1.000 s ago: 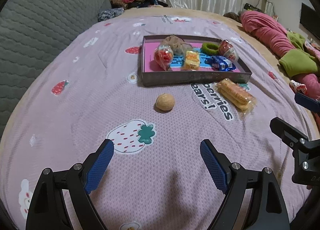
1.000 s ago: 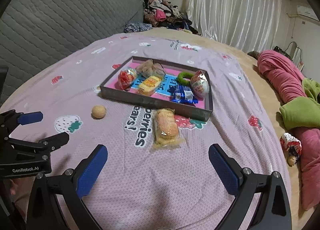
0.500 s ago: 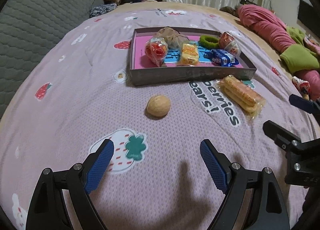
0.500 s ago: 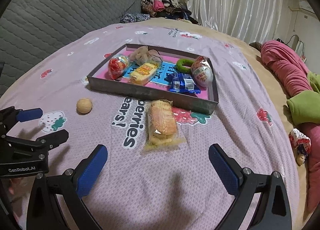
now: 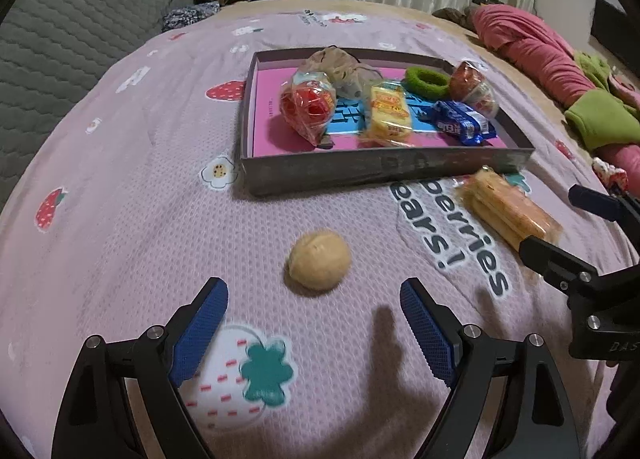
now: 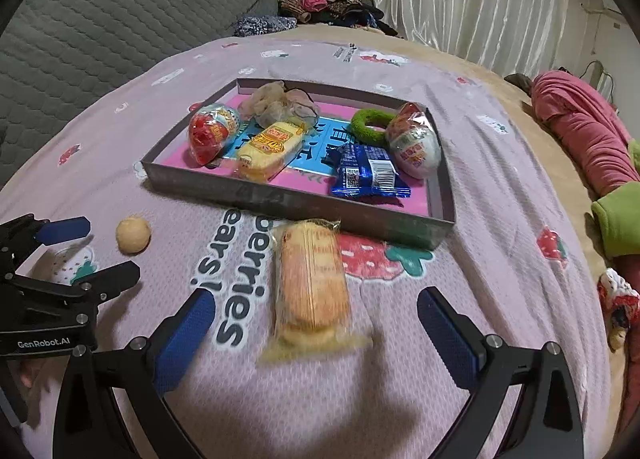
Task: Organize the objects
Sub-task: 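Lower the left tool around the walnut while the right tool straddles the wrapped long cake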
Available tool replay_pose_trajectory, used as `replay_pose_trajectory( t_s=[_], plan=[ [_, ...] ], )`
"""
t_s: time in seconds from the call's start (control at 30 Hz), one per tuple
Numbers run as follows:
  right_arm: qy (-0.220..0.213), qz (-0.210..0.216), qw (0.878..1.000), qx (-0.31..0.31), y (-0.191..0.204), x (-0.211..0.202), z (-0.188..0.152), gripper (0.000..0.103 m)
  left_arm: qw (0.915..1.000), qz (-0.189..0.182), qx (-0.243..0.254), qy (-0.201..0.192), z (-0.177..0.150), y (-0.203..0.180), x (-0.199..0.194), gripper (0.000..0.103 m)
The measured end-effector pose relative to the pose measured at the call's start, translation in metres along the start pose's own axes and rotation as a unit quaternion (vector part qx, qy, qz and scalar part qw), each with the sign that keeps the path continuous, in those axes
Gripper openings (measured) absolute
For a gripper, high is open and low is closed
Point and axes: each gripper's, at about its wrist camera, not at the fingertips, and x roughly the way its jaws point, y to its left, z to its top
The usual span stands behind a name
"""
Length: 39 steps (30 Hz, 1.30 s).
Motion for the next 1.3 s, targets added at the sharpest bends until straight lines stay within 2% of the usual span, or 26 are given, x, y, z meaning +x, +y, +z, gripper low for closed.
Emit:
replay_pose_trajectory(
  t_s=[0.33,0.67,0.77,0.9,1.03,1.07,1.13,1.23,1.3],
  plan=[
    [0.007,0.019,1.000,0.020,-0.009,0.024,0.011,0.102,0.9999,-0.010,-0.005,0.003,0.006,0.008,0.018,0.089],
    [0.021,0.019,0.999,0.013,-0.003,0.040,0.014,0.102,0.9998,-0.018,-0.009,0.003,0.011,0.008,0.028,0.089],
    [0.027,0.024,0.999,0.008,0.001,0.045,0.014,0.097,0.9999,-0.016,-0.007,0.000,0.012,0.009,0.029,0.088],
    [0.030,0.032,0.999,0.005,0.005,0.049,0.014,0.092,0.9998,-0.017,-0.007,-0.005,0.015,0.010,0.029,0.082],
    [0.032,0.040,0.999,0.005,0.009,0.051,0.015,0.087,0.9999,-0.015,-0.004,-0.005,0.015,0.010,0.031,0.080],
    [0.033,0.043,0.999,0.004,0.010,0.053,0.015,0.086,0.9999,-0.015,-0.004,-0.005,0.015,0.011,0.031,0.077],
    [0.038,0.049,0.998,0.001,0.013,0.056,0.014,0.083,0.9999,-0.012,-0.002,-0.005,0.014,0.011,0.031,0.066],
    [0.038,0.050,0.998,-0.002,0.016,0.058,0.013,0.080,0.9999,-0.012,-0.001,-0.006,0.014,0.011,0.031,0.063],
    [0.035,0.052,0.998,0.002,0.015,0.058,0.014,0.073,0.9999,-0.011,0.001,-0.007,0.014,0.011,0.028,0.060]
  ],
)
